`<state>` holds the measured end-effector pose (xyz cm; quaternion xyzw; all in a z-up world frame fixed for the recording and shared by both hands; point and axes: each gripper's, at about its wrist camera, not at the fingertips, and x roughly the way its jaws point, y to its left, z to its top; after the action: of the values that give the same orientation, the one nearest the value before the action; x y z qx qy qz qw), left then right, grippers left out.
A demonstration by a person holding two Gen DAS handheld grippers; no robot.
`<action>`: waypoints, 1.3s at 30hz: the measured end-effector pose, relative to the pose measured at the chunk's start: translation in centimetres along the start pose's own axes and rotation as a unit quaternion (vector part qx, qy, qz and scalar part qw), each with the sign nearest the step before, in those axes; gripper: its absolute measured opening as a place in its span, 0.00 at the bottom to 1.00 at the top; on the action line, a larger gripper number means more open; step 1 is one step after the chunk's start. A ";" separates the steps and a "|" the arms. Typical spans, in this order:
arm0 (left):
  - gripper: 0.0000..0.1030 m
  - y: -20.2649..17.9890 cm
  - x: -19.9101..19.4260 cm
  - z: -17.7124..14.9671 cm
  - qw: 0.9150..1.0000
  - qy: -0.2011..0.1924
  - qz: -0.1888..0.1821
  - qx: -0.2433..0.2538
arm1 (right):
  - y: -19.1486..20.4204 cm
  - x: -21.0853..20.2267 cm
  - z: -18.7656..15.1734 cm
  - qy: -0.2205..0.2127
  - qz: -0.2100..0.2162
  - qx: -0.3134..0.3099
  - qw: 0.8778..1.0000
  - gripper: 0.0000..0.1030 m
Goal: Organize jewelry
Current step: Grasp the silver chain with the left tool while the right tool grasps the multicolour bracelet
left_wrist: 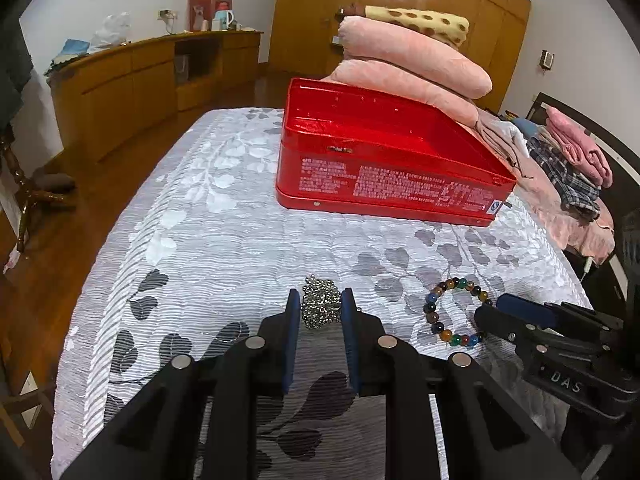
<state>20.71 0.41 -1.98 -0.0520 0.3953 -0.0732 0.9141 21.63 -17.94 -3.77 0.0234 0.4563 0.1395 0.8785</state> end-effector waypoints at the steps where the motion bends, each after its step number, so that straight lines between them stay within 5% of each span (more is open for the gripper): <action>1: 0.20 -0.1 0.0 0.0 1.000 0.001 0.000 0.002 | 0.0 0.1 0.0 0.000 -0.001 0.000 1.000 0.33; 6: 0.20 -0.5 0.2 0.0 1.000 0.006 0.000 0.011 | 0.0 0.4 0.2 0.001 -0.012 -0.003 1.000 0.27; 12: 0.20 -0.7 0.3 0.0 1.000 0.008 0.000 0.018 | -0.1 0.5 0.2 -0.002 -0.023 -0.001 1.000 0.07; 39: 0.20 -2.1 -1.3 0.0 0.999 -0.005 -0.009 0.035 | 0.9 -2.3 0.4 -0.024 -0.025 -0.023 0.999 0.07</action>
<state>19.65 -1.41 -0.72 -0.0240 0.3875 -0.0950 0.9167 20.47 -17.69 -1.59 -0.0046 0.4321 0.1269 0.8928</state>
